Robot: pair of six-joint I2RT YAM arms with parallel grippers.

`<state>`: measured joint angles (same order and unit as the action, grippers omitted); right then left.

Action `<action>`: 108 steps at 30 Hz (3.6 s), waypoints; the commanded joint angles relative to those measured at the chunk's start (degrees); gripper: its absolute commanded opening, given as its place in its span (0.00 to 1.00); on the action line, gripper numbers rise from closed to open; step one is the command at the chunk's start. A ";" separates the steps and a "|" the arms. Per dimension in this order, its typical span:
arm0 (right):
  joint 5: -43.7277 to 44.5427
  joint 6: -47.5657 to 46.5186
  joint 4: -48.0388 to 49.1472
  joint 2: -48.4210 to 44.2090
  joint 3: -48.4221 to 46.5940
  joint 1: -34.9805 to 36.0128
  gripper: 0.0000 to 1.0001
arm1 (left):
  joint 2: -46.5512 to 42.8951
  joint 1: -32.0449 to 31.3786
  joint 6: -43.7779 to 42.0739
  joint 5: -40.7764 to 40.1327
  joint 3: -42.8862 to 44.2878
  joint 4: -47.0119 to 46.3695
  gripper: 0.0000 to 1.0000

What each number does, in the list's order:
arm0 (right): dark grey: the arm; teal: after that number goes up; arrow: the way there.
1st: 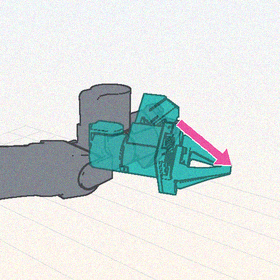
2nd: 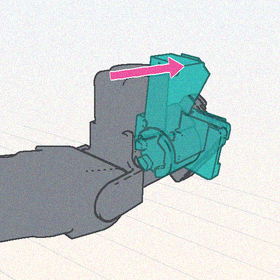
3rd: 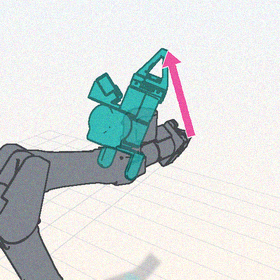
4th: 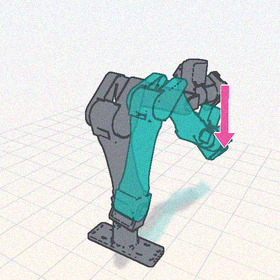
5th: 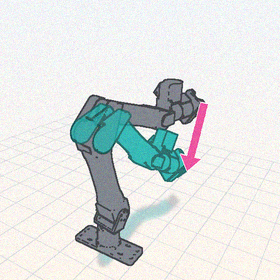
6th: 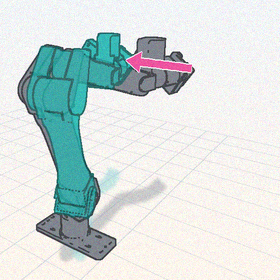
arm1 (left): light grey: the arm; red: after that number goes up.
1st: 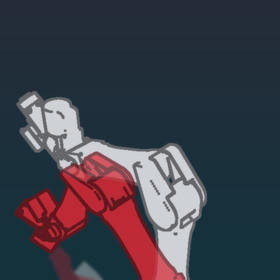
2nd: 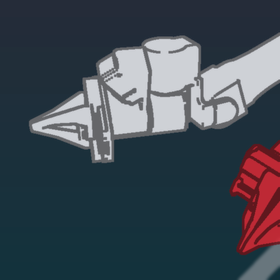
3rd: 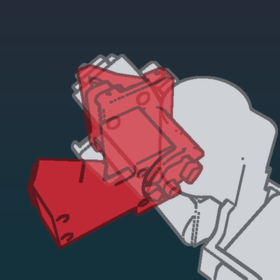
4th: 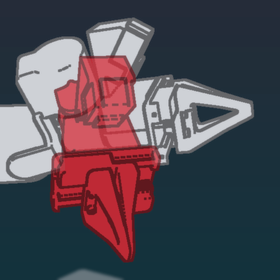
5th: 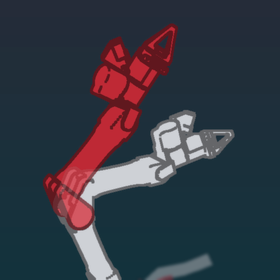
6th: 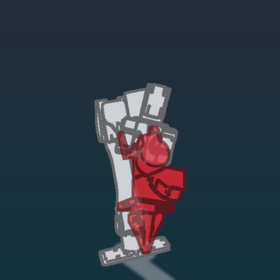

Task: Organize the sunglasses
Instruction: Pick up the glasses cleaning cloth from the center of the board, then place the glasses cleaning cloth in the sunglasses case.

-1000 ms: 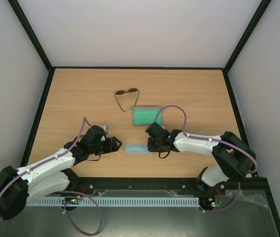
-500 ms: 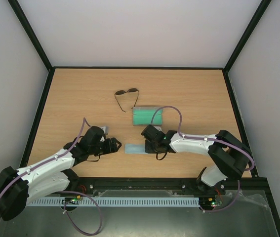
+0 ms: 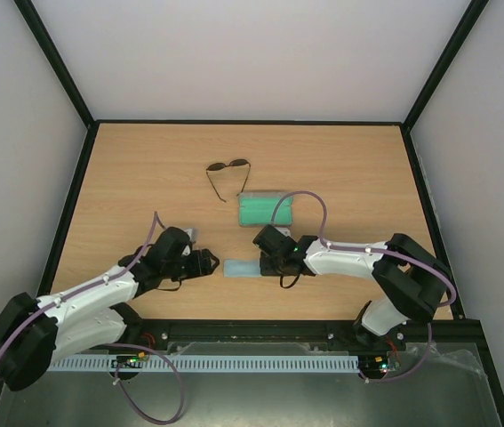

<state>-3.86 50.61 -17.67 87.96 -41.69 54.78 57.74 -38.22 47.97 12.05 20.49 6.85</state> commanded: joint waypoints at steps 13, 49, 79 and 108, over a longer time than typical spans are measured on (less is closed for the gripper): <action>3.07 -0.07 -0.58 -0.62 1.46 0.36 0.01 | 11.13 -8.28 1.49 -6.40 5.30 1.40 0.58; 4.04 -0.25 4.68 -5.57 5.10 0.28 0.01 | 27.52 -15.36 3.24 -16.38 17.66 6.95 0.02; 0.73 -16.74 -5.05 -0.48 -14.07 -18.86 0.01 | 42.25 -6.74 -5.35 -16.89 45.54 10.65 0.02; -2.39 -21.12 -2.46 13.81 -22.53 -24.65 0.01 | 54.31 -1.51 -8.14 -15.92 52.31 8.22 0.02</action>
<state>-6.81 30.63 -20.60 100.51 -61.82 30.65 111.37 -40.05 40.23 -4.03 73.01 15.57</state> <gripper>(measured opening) 0.017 0.025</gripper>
